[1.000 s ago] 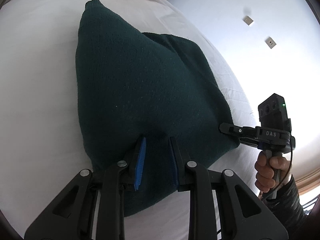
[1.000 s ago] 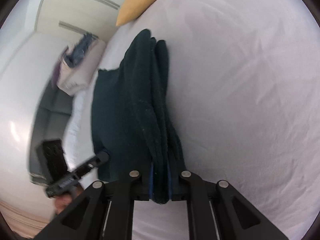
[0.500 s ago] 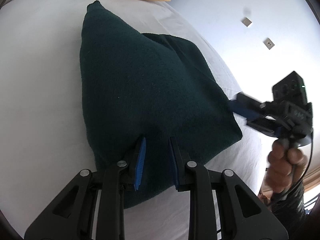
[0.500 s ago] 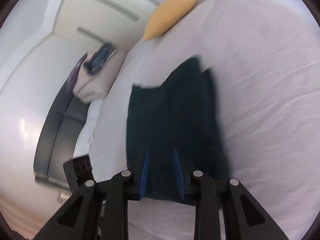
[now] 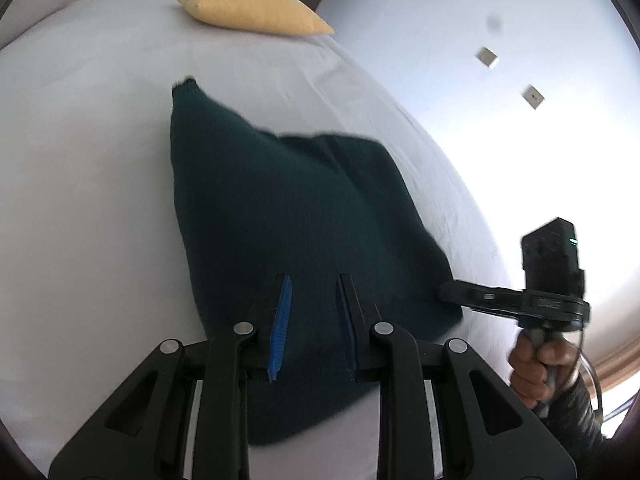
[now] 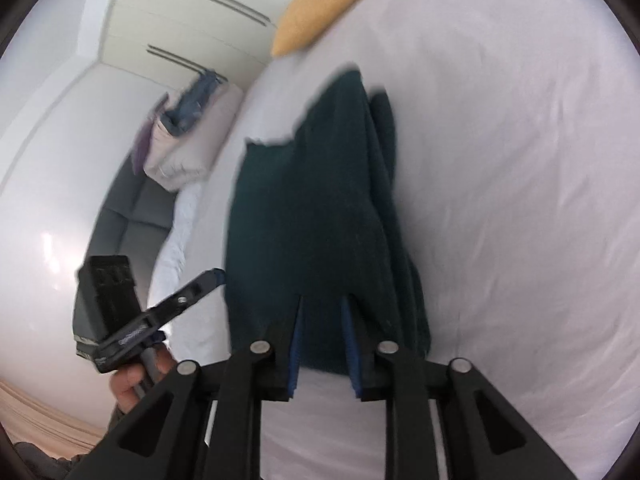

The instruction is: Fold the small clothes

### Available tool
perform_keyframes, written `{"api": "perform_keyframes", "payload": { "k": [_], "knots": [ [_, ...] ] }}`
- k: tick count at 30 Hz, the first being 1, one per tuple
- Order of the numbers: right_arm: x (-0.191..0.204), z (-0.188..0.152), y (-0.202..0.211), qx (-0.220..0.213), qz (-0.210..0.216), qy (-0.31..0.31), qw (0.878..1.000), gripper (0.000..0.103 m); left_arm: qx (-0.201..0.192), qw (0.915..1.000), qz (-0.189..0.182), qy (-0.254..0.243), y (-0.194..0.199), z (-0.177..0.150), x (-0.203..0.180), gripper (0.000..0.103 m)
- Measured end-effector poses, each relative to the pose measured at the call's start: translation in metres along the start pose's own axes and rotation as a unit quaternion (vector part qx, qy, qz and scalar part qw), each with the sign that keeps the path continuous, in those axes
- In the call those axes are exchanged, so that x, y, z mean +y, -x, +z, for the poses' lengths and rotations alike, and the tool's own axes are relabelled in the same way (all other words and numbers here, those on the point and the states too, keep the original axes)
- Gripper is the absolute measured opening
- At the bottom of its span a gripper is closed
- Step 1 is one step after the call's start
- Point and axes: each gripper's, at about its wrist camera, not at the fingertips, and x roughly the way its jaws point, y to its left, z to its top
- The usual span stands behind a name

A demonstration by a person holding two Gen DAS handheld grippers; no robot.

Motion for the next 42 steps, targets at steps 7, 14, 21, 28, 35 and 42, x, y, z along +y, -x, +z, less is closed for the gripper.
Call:
{"api": "perform_keyframes", "payload": {
  "k": [7, 14, 21, 28, 35, 42],
  "knots": [
    [0.027, 0.065, -0.06, 0.024, 0.02, 0.002, 0.999, 0.024, 0.026, 0.9988, 0.04, -0.005, -0.06, 0.055, 0.009, 0.022],
    [-0.008, 0.081, -0.092, 0.039, -0.027, -0.023, 0.999, 0.013, 0.021, 0.9979, 0.057, -0.025, -0.082, 0.051, 0.015, 0.022],
    [-0.043, 0.072, -0.07, 0.008, -0.008, -0.057, 0.998, 0.0, 0.016, 0.9992, 0.035, -0.01, -0.09, 0.045, 0.029, 0.022],
    [-0.034, 0.067, -0.078, -0.007, -0.034, -0.042, 0.999, 0.0, 0.025, 0.9984, 0.048, -0.013, -0.103, 0.048, 0.029, 0.023],
    [-0.018, 0.068, -0.083, -0.009, -0.067, -0.029, 0.997, 0.0, 0.022, 0.9983, 0.054, -0.01, -0.104, 0.037, 0.031, 0.023],
    [0.004, 0.07, -0.031, -0.077, -0.012, -0.021, 0.997, 0.065, 0.036, 0.9975, 0.06, -0.009, -0.077, 0.054, 0.019, 0.023]
  ]
}}
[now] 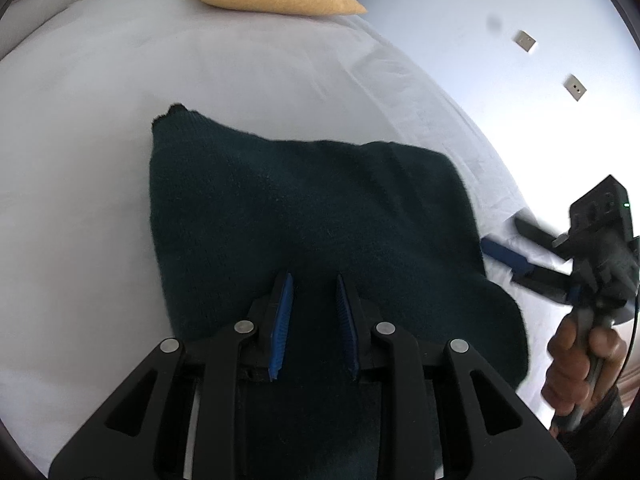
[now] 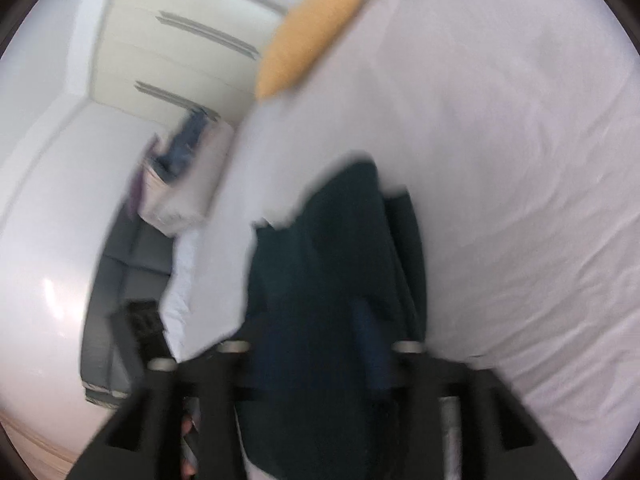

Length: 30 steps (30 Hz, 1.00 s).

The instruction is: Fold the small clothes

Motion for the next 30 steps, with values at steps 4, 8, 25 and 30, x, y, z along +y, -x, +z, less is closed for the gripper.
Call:
{"api": "perform_keyframes", "payload": {
  "k": [4, 8, 25, 30],
  "knots": [
    [-0.007, 0.007, 0.024, -0.013, -0.029, -0.003, 1.0, 0.081, -0.048, 0.9982, 0.037, -0.006, 0.043, 0.004, 0.008, 0.024],
    [-0.017, 0.001, 0.01, 0.032, -0.053, -0.013, 0.998, 0.081, -0.076, 0.9958, 0.04, 0.032, 0.068, 0.006, 0.035, 0.072],
    [-0.016, -0.034, -0.04, 0.12, -0.109, 0.023, 0.987, 0.035, 0.049, 0.9923, -0.054, 0.101, -0.005, -0.009, 0.043, 0.044],
    [0.023, -0.044, -0.023, 0.098, -0.111, 0.059, 0.987, 0.028, 0.035, 0.9932, -0.055, 0.096, 0.02, -0.005, 0.038, 0.034]
  ]
}}
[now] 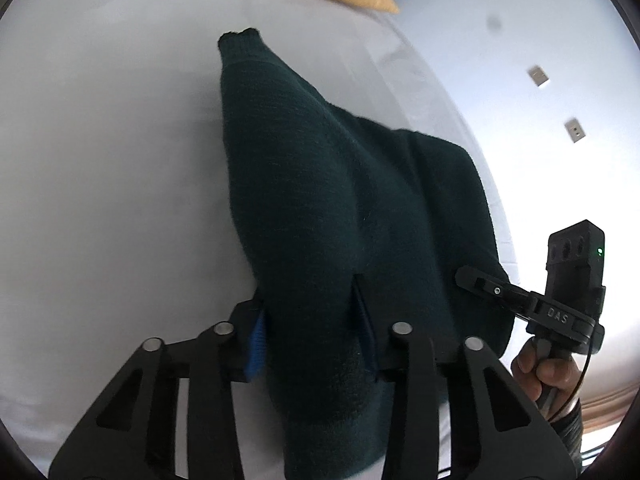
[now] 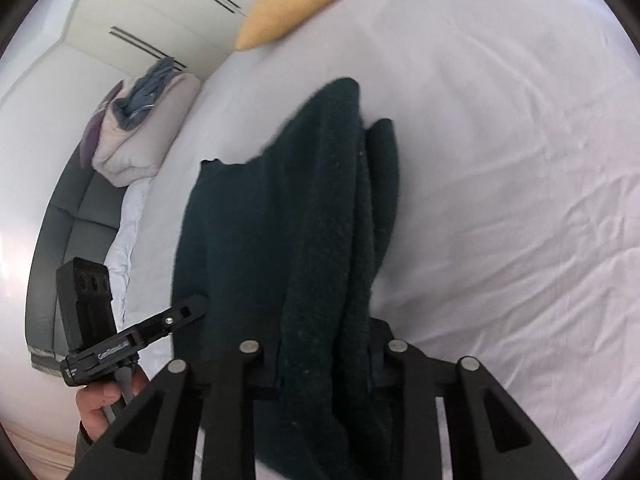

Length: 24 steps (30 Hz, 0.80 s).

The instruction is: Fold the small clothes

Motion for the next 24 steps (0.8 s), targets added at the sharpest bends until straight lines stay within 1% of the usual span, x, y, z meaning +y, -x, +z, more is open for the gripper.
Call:
{"api": "perform_keyframes", "payload": {
  "k": [2, 4, 7, 9, 12, 14, 15, 16, 18, 19, 21, 23, 24],
  "knots": [
    [0.025, -0.01, 0.015, -0.009, 0.013, 0.021, 1.0, 0.027, -0.015, 0.9995, 0.015, -0.022, 0.023, -0.001, -0.009, 0.034],
    [0.046, -0.022, 0.021, -0.006, 0.019, 0.04, 0.999, 0.027, -0.035, 0.9978, 0.034, -0.045, 0.05, -0.006, -0.015, 0.034],
    [0.066, -0.045, 0.02, 0.004, 0.034, 0.05, 0.998, 0.027, -0.048, 0.9961, 0.052, -0.052, 0.088, -0.02, -0.011, 0.034],
    [0.075, -0.066, 0.016, 0.009, 0.045, 0.054, 0.997, 0.027, -0.045, 0.9953, 0.063, -0.059, 0.104, -0.037, -0.002, 0.034],
    [0.075, -0.093, 0.003, 0.027, 0.052, 0.04, 0.997, 0.027, -0.029, 0.996, 0.071, -0.045, 0.11, -0.069, 0.02, 0.034],
    [0.071, -0.113, -0.008, 0.04, 0.053, 0.028, 0.997, 0.027, -0.018, 0.9969, 0.07, -0.031, 0.106, -0.088, 0.036, 0.034],
    [0.071, -0.119, -0.011, 0.043, 0.05, 0.025, 0.998, 0.027, -0.016, 0.9974, 0.068, -0.02, 0.101, -0.096, 0.047, 0.034],
    [0.067, -0.128, -0.016, 0.043, 0.038, 0.025, 0.998, 0.027, -0.016, 0.9975, 0.067, -0.017, 0.097, -0.1, 0.053, 0.035],
    [0.06, -0.137, -0.019, 0.035, 0.026, 0.014, 0.999, 0.028, -0.02, 0.9979, 0.061, -0.006, 0.09, -0.105, 0.065, 0.037],
    [0.051, -0.14, -0.02, 0.032, 0.032, 0.0, 0.999, 0.03, -0.026, 0.9981, 0.056, -0.002, 0.088, -0.105, 0.068, 0.038],
    [0.04, -0.141, -0.022, 0.028, 0.037, -0.013, 0.999, 0.036, -0.03, 0.998, 0.055, -0.002, 0.09, -0.111, 0.069, 0.041],
    [0.036, -0.144, -0.022, 0.024, 0.046, -0.016, 0.999, 0.042, -0.034, 0.9966, 0.074, -0.015, 0.096, -0.116, 0.069, 0.044],
    [0.036, -0.144, -0.022, 0.023, 0.049, -0.019, 0.998, 0.043, -0.038, 0.9955, 0.084, -0.021, 0.104, -0.121, 0.064, 0.046]
  ]
}}
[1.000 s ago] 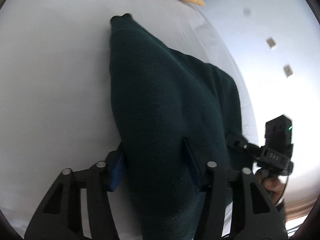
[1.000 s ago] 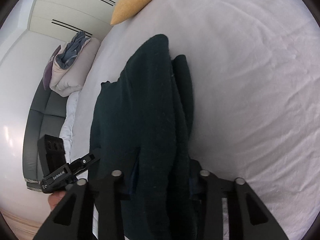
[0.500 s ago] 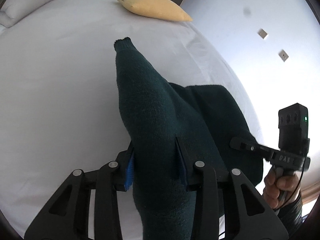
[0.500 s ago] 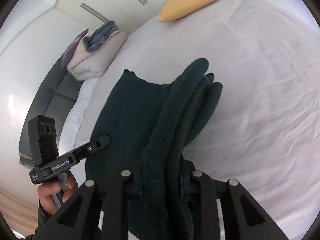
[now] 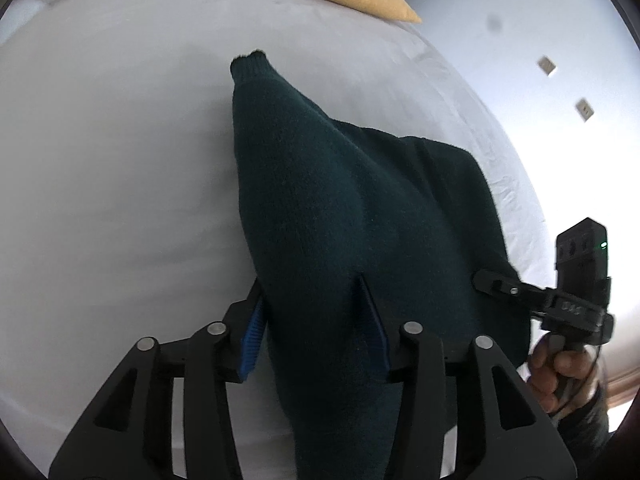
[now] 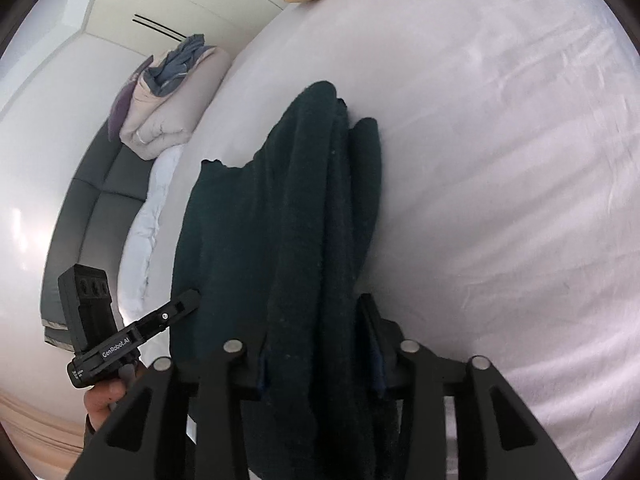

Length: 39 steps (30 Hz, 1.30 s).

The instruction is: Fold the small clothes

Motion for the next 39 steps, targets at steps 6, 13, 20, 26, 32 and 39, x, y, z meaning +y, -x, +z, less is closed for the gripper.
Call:
{"api": "perform_keyframes", "payload": {
  "k": [6, 13, 20, 26, 32, 39],
  "knots": [
    [0.012, -0.01, 0.026, -0.028, -0.026, 0.01, 0.999, 0.053, -0.061, 0.9936, 0.09, -0.032, 0.028, -0.016, -0.025, 0.053],
    [0.068, -0.03, 0.081, -0.131, -0.087, 0.085, 0.984, 0.078, -0.224, 0.9417, 0.235, -0.089, 0.125, -0.054, -0.08, 0.102],
    [0.129, -0.072, 0.142, -0.264, -0.136, 0.169, 0.94, 0.103, -0.341, 0.8909, 0.273, -0.125, 0.206, -0.099, -0.131, 0.103],
    [0.179, -0.106, 0.194, -0.378, -0.169, 0.229, 0.881, 0.103, -0.33, 0.9108, 0.237, -0.074, 0.263, -0.119, -0.13, 0.103],
    [0.2, -0.112, 0.216, -0.369, -0.186, 0.234, 0.88, 0.103, -0.31, 0.9147, 0.251, -0.069, 0.282, -0.129, -0.135, 0.103],
    [0.206, -0.133, 0.211, -0.297, -0.239, 0.237, 0.894, 0.103, -0.219, 0.9544, 0.2, -0.032, 0.248, -0.144, -0.12, 0.103]
  ]
}}
